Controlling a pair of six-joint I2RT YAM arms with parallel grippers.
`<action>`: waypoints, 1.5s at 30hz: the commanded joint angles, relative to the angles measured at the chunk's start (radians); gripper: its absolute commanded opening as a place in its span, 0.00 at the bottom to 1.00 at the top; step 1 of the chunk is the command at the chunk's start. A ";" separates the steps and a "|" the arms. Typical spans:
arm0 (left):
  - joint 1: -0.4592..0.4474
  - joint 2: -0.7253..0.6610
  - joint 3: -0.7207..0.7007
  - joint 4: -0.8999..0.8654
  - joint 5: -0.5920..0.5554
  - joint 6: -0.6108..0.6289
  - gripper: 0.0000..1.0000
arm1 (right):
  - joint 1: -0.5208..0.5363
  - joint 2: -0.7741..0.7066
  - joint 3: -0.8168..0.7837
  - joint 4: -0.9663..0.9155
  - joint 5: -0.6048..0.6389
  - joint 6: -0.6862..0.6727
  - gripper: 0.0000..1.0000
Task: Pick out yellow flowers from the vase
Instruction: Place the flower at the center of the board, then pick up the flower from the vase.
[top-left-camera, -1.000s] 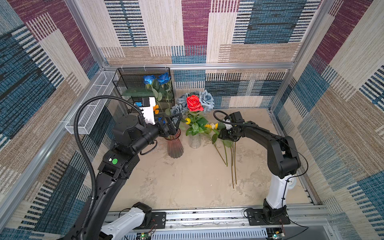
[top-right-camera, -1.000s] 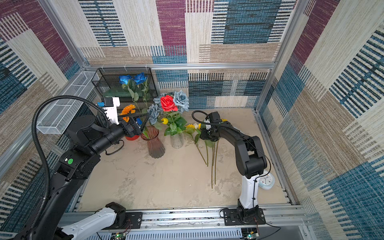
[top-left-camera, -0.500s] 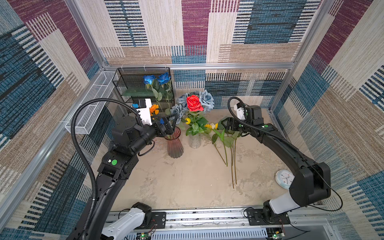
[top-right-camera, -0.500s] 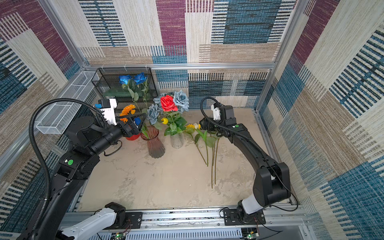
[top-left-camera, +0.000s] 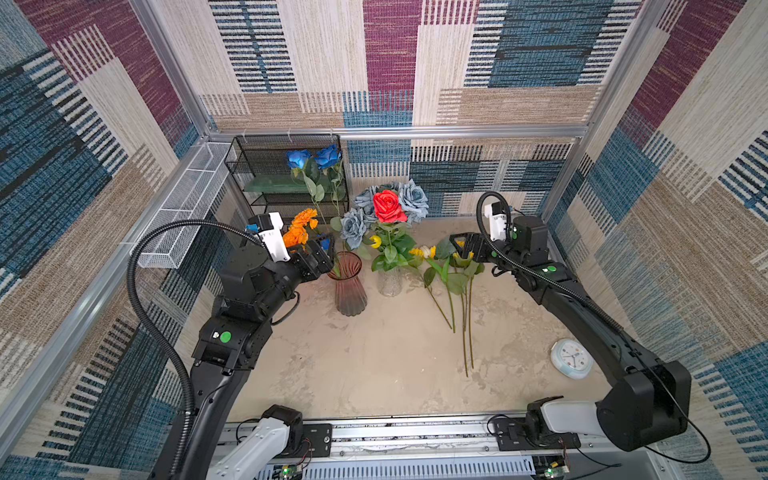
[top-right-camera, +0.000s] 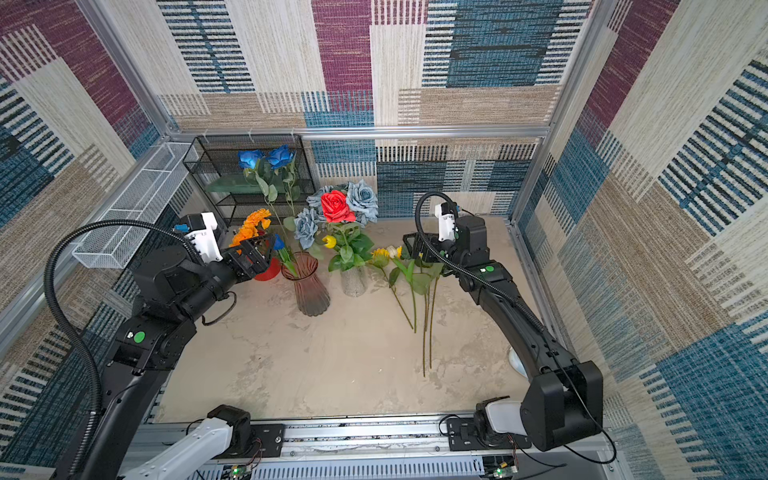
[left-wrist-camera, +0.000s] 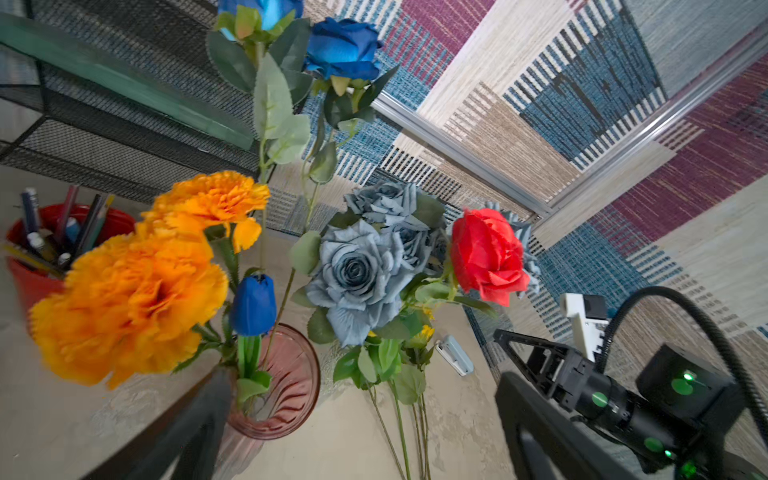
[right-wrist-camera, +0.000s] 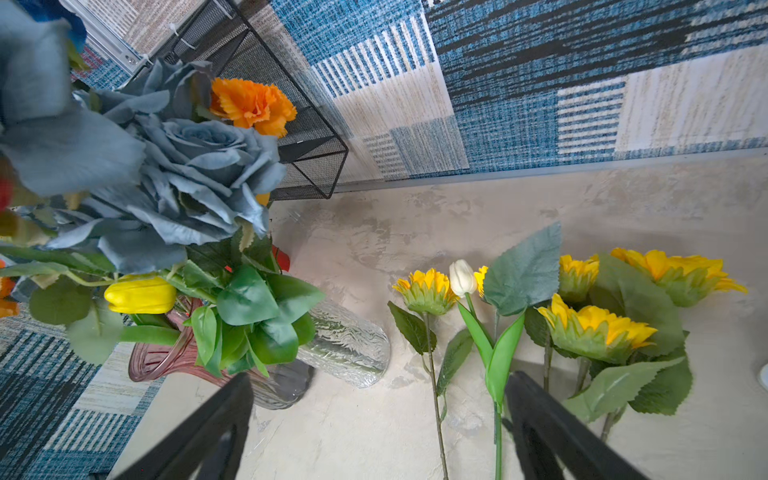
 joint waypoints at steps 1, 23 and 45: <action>0.002 -0.064 -0.078 0.010 -0.179 -0.080 0.98 | 0.000 -0.002 -0.005 0.047 -0.019 0.013 0.97; 0.131 -0.036 -0.287 0.149 -0.015 -0.198 0.87 | 0.003 0.036 0.011 0.032 -0.053 0.015 0.96; 0.240 0.158 -0.354 0.497 0.129 -0.237 0.67 | 0.008 0.056 0.013 0.031 -0.093 0.013 0.96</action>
